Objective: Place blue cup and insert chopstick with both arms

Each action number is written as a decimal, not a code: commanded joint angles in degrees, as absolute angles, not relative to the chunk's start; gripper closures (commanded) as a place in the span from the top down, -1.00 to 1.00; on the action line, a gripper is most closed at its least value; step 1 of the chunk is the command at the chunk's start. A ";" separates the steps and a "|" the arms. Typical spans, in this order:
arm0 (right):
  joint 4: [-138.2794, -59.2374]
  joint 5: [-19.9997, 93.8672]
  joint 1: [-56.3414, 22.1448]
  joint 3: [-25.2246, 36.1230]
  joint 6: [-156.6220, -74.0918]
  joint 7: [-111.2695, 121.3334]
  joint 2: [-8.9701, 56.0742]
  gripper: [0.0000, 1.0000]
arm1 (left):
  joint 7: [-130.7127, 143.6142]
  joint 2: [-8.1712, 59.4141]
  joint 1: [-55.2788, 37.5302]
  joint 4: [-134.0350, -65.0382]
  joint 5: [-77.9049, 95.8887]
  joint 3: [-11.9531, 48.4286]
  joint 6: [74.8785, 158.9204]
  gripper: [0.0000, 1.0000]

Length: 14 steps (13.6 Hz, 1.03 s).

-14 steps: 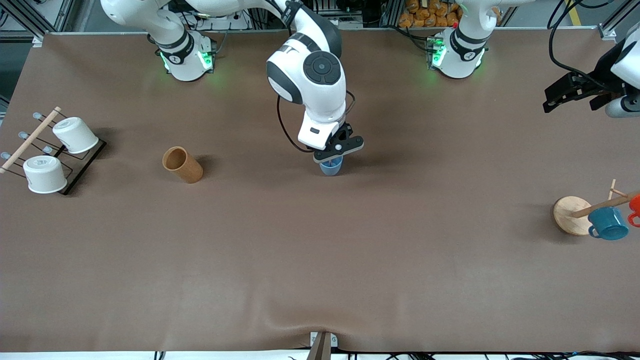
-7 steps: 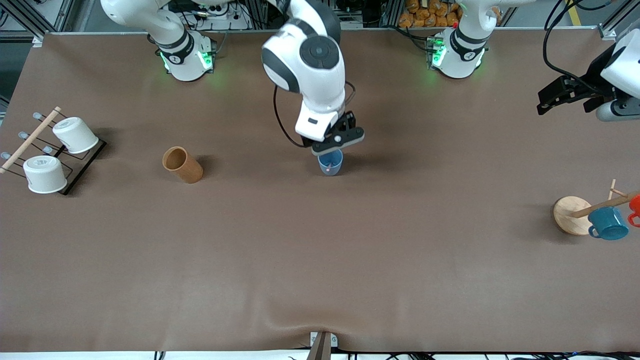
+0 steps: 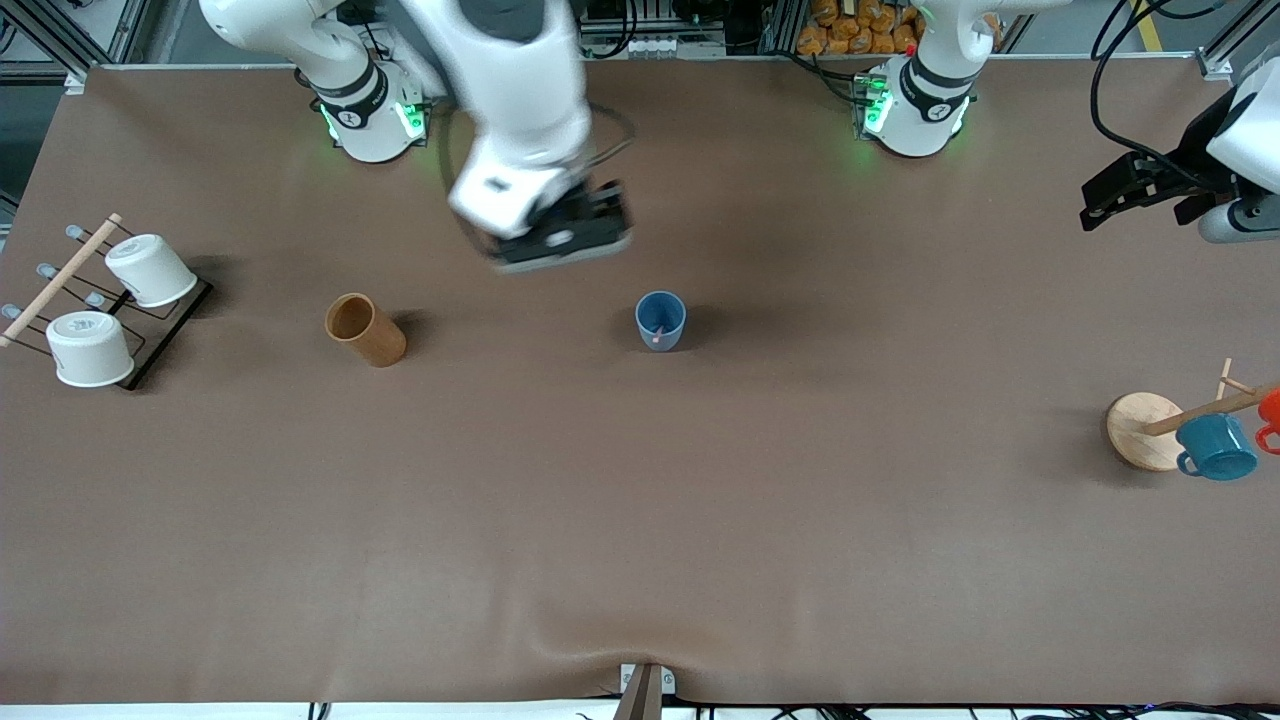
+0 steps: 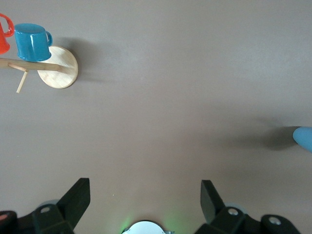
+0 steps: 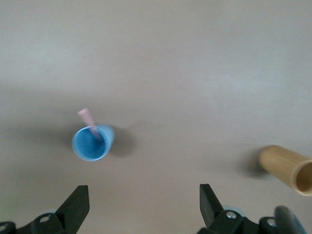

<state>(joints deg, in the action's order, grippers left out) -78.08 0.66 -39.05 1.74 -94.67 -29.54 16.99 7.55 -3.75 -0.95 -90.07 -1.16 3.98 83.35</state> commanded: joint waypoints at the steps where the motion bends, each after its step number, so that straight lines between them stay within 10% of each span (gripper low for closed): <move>1: -84.27 0.17 -30.53 0.70 -94.66 -26.65 11.71 1.00 | 8.35 -3.87 -1.32 -89.12 -2.72 3.78 83.50 1.00; 14: -85.78 0.44 4.38 1.84 -82.80 12.99 -0.08 1.00 | 8.00 -3.25 -1.76 -88.95 -2.55 4.04 84.02 1.00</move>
<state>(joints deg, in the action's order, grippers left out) -84.25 0.74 1.96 2.27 -83.17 9.34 1.67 7.56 -3.68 -0.98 -89.89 -1.19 4.07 83.84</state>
